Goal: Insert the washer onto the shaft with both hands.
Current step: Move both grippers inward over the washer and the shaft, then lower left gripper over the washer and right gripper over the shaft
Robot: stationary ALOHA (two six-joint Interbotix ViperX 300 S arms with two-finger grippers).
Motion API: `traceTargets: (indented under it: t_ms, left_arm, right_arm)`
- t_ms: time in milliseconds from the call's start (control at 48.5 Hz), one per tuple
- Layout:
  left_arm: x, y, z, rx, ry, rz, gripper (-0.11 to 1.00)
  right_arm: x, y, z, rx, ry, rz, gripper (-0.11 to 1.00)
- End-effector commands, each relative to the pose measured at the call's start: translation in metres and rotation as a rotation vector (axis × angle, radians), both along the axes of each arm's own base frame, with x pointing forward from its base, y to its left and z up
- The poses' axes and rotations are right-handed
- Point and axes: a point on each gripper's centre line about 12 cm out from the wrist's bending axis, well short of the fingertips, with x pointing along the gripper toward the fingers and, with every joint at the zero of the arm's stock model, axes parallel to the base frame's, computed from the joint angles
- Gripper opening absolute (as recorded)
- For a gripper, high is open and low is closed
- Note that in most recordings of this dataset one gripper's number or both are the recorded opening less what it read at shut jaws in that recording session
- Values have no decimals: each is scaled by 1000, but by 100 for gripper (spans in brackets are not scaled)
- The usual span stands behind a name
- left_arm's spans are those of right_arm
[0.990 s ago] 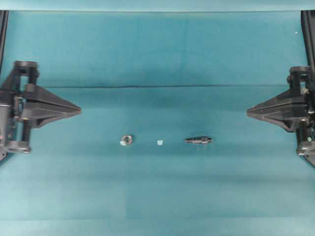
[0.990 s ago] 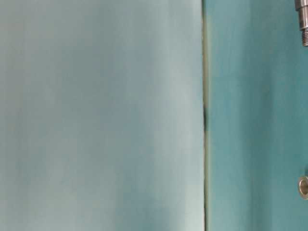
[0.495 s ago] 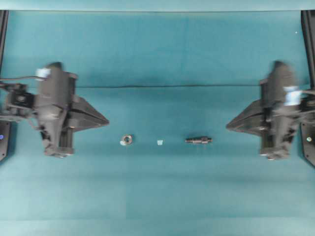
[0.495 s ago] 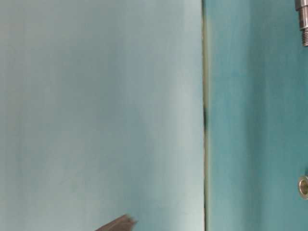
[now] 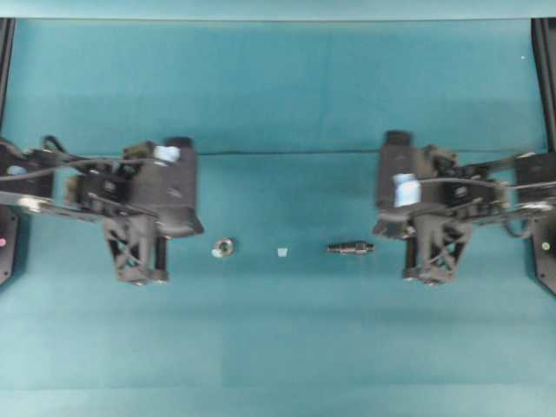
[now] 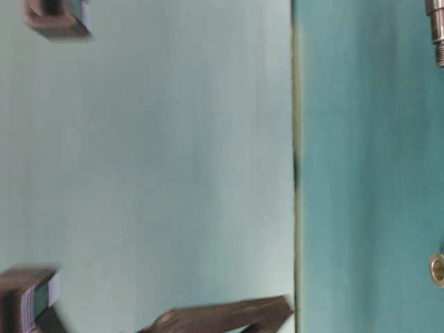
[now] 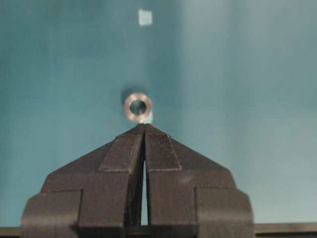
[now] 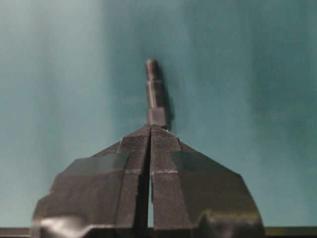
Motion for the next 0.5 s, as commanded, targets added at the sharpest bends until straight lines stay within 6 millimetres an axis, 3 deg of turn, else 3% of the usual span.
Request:
traceTargets:
  t_ms: [0,227,474]
  left_arm:
    - [9,-1,1,9,14,-10,2]
    - [16,0,-15,34,63,-44,2]
    - [18,-1,-20,74,70,-107,2]
  right_arm:
    - [11,4,1,-24,9,51,-10]
    - [23,5,-9,-65,50,133,-10]
    - [24,5,-18,-73,71,148,-10]
